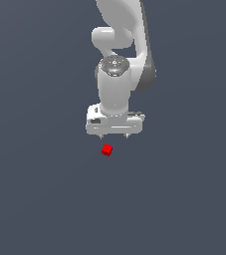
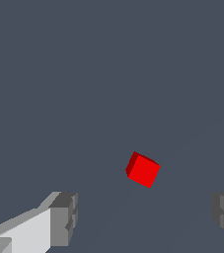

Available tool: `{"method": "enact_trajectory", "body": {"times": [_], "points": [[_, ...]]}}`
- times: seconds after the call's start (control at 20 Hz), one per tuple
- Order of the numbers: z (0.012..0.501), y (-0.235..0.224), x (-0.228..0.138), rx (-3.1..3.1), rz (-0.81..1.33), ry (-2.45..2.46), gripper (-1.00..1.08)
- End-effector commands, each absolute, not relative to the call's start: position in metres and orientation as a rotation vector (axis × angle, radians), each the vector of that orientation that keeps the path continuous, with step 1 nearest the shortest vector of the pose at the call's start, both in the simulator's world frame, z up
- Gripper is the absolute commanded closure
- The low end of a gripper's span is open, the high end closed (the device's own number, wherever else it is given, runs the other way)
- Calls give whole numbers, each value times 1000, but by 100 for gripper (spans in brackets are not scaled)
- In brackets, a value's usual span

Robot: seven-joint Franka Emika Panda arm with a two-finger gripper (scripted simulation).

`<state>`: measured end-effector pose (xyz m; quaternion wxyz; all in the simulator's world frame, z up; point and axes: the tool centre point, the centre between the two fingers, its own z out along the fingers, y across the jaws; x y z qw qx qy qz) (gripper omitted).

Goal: Lift up the red cube by 0.2 meters.

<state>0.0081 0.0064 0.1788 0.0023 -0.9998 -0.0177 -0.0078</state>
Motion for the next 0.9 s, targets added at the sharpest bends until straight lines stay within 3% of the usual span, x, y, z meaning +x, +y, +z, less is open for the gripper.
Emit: {"method": "enact_trajectory", "body": {"times": [0.0, 0.45, 0.85], "points": [[179, 6, 8, -3136, -25, -55, -92], [154, 0, 5, -3138, -21, 53, -92], [90, -15, -4, -3124, -12, 335, -92]]}}
